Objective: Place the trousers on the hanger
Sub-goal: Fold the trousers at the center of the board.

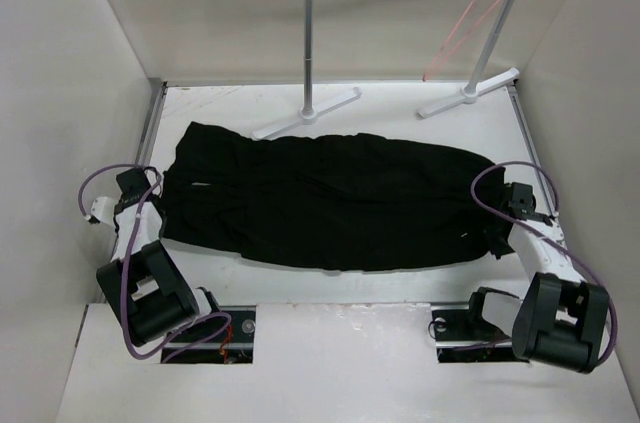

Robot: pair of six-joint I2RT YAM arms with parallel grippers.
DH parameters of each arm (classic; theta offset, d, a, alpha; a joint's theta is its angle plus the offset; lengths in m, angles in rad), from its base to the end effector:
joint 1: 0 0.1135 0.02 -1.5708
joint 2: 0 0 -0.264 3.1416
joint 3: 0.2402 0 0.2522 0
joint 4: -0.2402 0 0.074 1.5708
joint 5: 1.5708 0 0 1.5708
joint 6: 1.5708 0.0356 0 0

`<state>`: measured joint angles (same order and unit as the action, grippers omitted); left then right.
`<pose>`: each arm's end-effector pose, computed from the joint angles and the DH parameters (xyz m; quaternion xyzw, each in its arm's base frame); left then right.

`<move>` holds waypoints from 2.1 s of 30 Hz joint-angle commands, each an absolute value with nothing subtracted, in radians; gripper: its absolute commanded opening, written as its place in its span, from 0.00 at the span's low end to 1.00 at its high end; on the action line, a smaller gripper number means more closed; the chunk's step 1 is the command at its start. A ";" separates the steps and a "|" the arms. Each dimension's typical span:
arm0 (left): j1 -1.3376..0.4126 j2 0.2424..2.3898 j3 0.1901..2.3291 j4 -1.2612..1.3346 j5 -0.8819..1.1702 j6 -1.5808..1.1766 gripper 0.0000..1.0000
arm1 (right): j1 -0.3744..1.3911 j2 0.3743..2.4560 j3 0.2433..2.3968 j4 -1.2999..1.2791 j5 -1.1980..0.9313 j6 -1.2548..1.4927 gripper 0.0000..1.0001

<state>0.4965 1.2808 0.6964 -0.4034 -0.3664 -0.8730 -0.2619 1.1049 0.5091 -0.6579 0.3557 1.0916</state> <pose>0.2058 0.1260 0.1919 -0.6362 0.6964 0.1185 0.3102 0.1623 -0.0563 0.1595 0.6304 0.7402 -0.0972 0.2126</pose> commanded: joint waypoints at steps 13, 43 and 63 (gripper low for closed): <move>0.510 1.278 0.848 -0.558 -0.616 -0.735 0.01 | -0.473 0.962 0.552 -0.646 0.381 0.997 0.03; 0.349 1.445 1.397 -0.729 -0.738 -0.681 0.02 | -0.309 0.980 0.859 -0.706 0.436 0.928 0.04; 0.220 2.155 2.184 -0.690 -0.738 -0.586 0.04 | -0.265 1.853 1.626 -0.699 0.379 0.916 0.07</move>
